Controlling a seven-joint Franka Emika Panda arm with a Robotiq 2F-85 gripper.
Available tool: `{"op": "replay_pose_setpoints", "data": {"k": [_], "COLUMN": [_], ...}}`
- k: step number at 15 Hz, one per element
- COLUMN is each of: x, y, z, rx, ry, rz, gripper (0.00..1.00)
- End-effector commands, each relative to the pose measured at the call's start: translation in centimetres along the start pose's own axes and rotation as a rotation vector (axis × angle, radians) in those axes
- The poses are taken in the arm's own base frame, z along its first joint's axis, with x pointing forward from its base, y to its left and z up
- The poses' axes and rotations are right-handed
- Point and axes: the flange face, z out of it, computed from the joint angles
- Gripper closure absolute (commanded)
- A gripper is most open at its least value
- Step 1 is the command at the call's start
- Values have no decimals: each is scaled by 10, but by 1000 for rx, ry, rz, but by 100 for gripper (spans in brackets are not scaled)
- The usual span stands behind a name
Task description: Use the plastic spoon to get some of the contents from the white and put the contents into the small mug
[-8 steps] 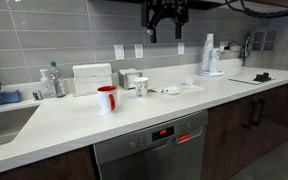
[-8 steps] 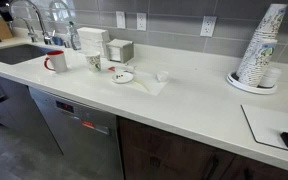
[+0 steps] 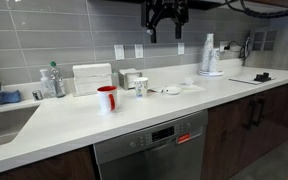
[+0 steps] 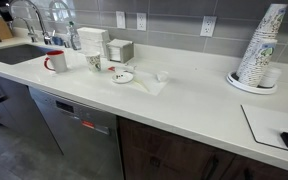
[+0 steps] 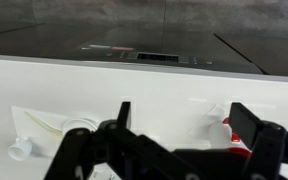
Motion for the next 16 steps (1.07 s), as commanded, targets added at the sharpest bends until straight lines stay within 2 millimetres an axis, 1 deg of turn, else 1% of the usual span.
{"op": "replay_pose_setpoints", "data": {"k": [1, 13, 14, 16], "x": [0, 0, 7, 25], "y": [0, 0, 3, 15], "z": [0, 0, -2, -6], "rx": [0, 0, 19, -3], "ry": [-1, -1, 13, 62], "rz": [0, 0, -34, -96], "gripper": [0, 0, 0, 0]}}
